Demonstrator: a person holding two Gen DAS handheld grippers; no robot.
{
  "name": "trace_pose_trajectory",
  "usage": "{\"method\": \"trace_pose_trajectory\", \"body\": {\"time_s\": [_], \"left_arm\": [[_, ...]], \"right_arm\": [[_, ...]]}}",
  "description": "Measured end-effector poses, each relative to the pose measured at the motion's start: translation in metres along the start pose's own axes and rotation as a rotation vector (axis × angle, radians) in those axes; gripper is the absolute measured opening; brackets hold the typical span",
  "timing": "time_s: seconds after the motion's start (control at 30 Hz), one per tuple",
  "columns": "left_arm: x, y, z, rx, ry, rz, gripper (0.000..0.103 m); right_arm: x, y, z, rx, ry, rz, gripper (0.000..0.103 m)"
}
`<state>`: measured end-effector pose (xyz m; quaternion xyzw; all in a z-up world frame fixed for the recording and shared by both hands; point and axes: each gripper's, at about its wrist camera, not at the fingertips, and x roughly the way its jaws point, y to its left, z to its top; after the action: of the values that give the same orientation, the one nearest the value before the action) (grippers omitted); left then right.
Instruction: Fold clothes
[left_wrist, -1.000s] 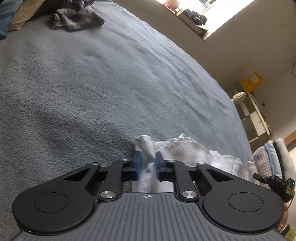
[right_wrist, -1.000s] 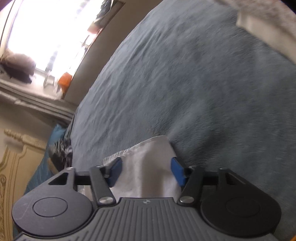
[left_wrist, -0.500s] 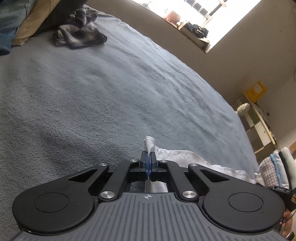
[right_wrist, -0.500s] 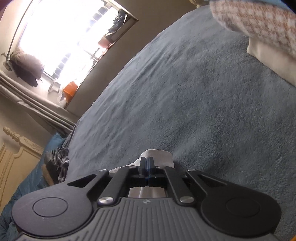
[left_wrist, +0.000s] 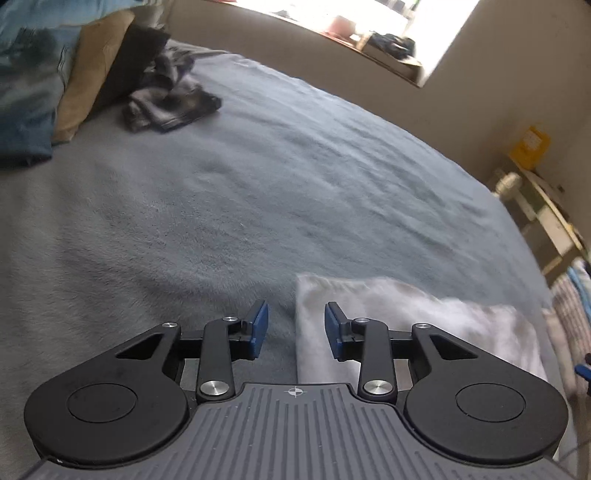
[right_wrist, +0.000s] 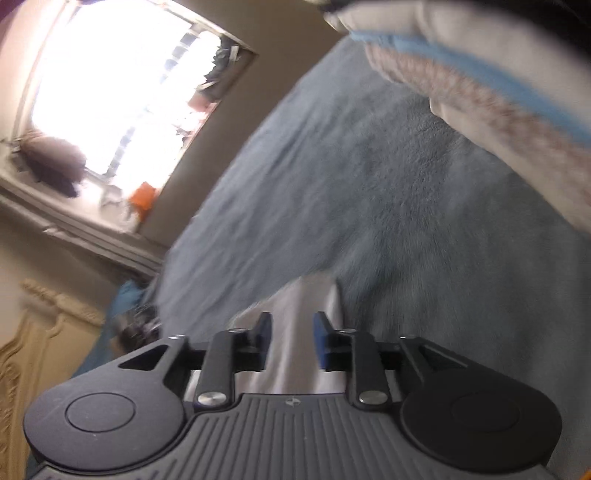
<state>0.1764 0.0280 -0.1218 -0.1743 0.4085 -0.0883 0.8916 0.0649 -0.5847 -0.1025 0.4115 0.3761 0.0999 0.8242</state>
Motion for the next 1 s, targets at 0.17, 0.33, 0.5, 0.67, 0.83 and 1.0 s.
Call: {"method": "trace_pose_trajectory", "body": {"time_s": [0.17, 0.33, 0.5, 0.67, 0.83, 1.0], "left_arm": [[-0.031, -0.012, -0.026, 0.053, 0.178, -0.120, 0.040], [-0.041, -0.020, -0.067, 0.077, 0.291, -0.156, 0.040], [-0.050, -0.021, -0.089, 0.085, 0.306, -0.133, 0.040], [-0.060, -0.014, -0.099, 0.140, 0.261, -0.102, 0.040], [-0.064, 0.000, -0.097, 0.111, 0.246, -0.075, 0.040], [-0.079, 0.006, -0.091, 0.042, 0.230, -0.148, 0.040]], "right_arm": [[-0.033, -0.001, -0.037, -0.007, 0.067, -0.016, 0.044], [-0.023, -0.007, -0.071, -0.089, 0.110, -0.119, 0.044], [-0.005, -0.007, -0.078, -0.189, 0.143, -0.140, 0.001], [-0.016, -0.030, -0.085, -0.048, 0.051, -0.029, 0.000], [-0.009, -0.071, -0.091, 0.175, 0.039, -0.014, 0.002], [-0.046, -0.069, -0.096, 0.220, -0.059, -0.006, 0.005]]}}
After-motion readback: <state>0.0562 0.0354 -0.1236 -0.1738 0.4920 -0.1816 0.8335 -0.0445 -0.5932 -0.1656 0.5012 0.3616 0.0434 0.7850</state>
